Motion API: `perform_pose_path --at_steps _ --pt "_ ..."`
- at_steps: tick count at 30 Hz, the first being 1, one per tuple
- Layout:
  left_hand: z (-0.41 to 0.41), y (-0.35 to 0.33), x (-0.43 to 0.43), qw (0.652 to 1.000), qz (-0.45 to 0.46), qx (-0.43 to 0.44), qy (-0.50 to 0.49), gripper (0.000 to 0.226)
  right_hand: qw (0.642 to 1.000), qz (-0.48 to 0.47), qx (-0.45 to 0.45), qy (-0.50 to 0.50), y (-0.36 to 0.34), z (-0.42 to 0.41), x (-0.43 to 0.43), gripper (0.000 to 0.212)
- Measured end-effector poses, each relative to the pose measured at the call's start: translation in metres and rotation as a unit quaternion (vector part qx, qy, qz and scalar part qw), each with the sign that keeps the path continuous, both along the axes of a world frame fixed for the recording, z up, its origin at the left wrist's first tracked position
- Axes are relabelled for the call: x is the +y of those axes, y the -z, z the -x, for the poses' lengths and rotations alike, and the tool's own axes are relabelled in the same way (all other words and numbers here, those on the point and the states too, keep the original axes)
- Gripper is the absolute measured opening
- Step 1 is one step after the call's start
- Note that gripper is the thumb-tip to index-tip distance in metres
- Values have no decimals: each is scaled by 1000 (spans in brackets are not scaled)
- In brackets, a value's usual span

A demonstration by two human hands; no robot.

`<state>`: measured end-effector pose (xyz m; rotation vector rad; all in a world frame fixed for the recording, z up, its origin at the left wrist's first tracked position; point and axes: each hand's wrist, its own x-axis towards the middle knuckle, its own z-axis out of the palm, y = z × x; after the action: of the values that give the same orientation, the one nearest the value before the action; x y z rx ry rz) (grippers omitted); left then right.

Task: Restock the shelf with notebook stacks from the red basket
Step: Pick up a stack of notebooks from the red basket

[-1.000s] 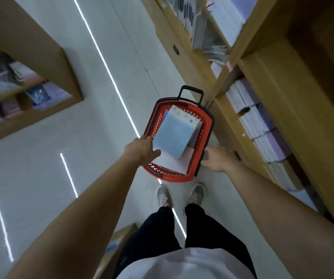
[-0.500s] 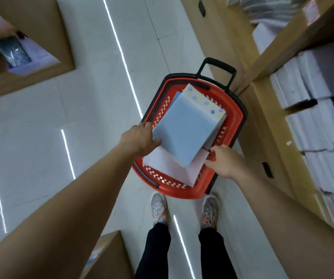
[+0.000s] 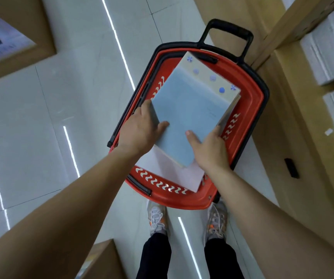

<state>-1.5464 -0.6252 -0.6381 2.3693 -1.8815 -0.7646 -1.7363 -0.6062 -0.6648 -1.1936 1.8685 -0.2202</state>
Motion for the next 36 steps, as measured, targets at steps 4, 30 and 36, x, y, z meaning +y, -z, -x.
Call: perform_pose_path --at_steps 4,30,36 --pt "2 1 18 999 26 29 -36 71 999 33 20 -15 0 -3 8 98" --pt "26 11 71 952 -51 154 -258 56 964 -26 -166 204 16 10 37 76" --pt "26 13 68 954 -41 170 -244 61 966 15 -173 192 26 9 40 48"
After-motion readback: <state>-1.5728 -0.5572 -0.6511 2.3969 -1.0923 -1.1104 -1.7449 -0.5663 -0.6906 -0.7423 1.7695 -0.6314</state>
